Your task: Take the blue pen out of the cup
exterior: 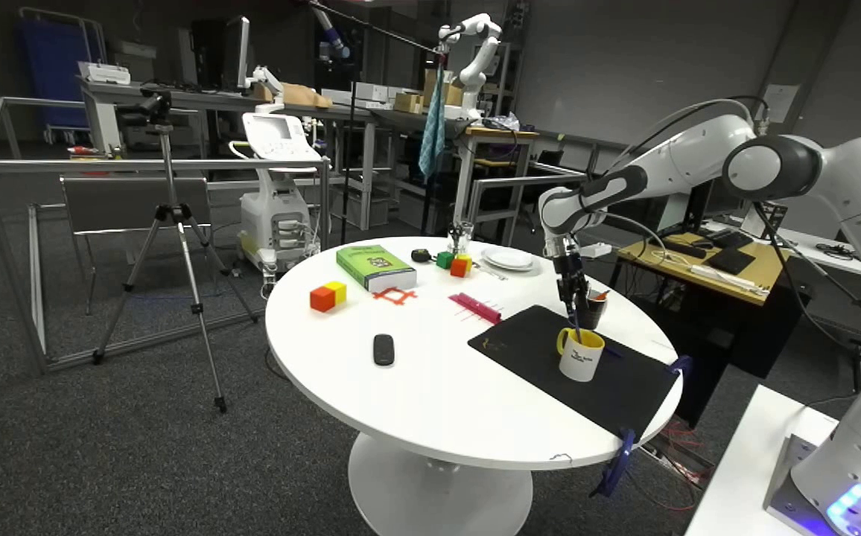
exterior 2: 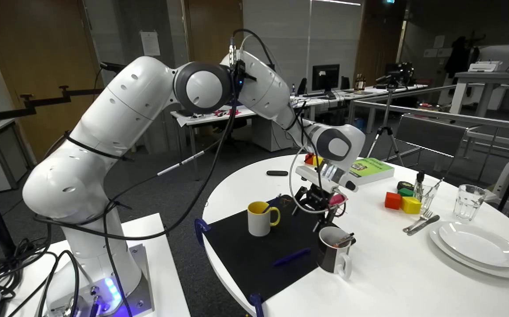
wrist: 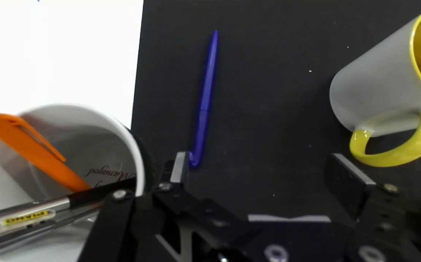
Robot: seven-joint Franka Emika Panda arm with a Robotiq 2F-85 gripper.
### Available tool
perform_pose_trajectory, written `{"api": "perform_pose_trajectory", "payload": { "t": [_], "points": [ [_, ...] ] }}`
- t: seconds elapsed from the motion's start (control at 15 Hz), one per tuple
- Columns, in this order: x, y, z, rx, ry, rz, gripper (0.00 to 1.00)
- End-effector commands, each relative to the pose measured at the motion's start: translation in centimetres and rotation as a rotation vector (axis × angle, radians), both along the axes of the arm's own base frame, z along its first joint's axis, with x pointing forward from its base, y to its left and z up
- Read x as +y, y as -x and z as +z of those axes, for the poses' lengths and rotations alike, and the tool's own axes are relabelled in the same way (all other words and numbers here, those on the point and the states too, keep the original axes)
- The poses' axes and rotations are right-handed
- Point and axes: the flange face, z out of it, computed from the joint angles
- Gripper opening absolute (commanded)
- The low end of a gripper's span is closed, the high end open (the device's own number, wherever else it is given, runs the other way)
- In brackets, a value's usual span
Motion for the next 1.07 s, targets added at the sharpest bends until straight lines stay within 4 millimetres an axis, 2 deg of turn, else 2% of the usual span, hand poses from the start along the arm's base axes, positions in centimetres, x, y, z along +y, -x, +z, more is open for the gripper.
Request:
{"api": "perform_pose_trajectory", "payload": {
  "t": [0.0, 0.53, 1.0],
  "points": [
    [-0.5, -0.1, 2.0, -0.026, -0.034, 0.013, 1.00],
    [-0.8, -0.1, 4.5, -0.105, -0.033, 0.024, 1.00],
    [-0.8, 0.2, 7.1, -0.252, -0.006, 0.022, 1.00]
  ]
}}
